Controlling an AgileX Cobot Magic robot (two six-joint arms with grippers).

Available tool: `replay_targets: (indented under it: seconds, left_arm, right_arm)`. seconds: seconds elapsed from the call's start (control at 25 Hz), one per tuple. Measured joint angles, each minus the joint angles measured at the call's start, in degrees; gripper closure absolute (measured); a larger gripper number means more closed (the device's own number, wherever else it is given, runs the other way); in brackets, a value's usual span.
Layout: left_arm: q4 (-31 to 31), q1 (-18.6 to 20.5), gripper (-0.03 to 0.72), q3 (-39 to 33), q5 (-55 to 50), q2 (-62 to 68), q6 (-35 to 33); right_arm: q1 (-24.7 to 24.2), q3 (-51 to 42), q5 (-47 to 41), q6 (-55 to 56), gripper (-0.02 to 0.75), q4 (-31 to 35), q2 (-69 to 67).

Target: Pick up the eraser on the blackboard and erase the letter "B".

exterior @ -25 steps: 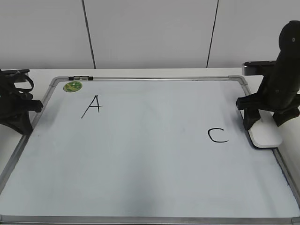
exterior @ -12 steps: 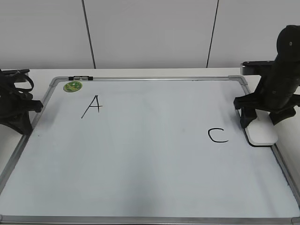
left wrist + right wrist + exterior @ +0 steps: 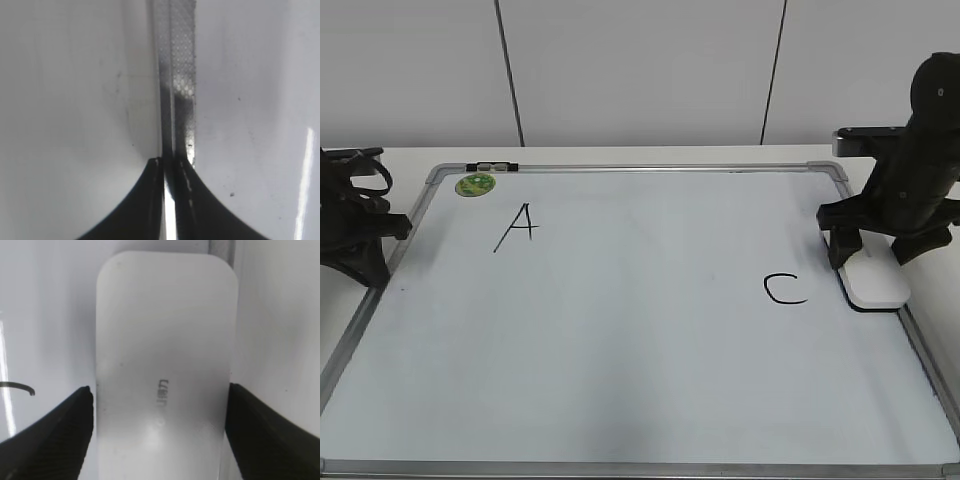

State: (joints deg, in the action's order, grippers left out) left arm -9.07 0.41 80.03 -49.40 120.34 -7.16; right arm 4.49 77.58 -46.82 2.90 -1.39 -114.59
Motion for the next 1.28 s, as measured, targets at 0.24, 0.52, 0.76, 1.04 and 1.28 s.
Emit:
replay_targets:
  seconds: [0.24, 0.52, 0.76, 1.04, 1.28]
  left_arm:
    - [0.0, 0.0, 0.583, 2.6, -1.0, 0.2, -0.4]
    - [-2.6, 0.0, 0.242, 15.4, -10.0, 0.2, -0.4]
    - [-2.7, 0.0, 0.2, 25.6, -19.7, -1.5, -0.4]
    - [-2.7, 0.0, 0.198, 27.1, -21.3, -12.6, 0.7]
    - [-1.8, -0.9, 0.198, 27.1, -21.9, -25.1, 1.9]
  right_arm:
    - [0.0, 3.7, -4.5, 0.0, 0.122, -0.2, 1.2]
    - [0.0, 14.0, -15.9, -1.2, 0.144, -0.3, 1.4]
    - [0.0, 21.1, -22.8, -3.6, 0.144, 0.0, 5.6]
    - [0.0, 22.1, -23.9, -5.3, 0.144, 3.3, 17.8]
    - [0.0, 21.7, -24.6, -6.4, 0.145, 4.4, 29.0]
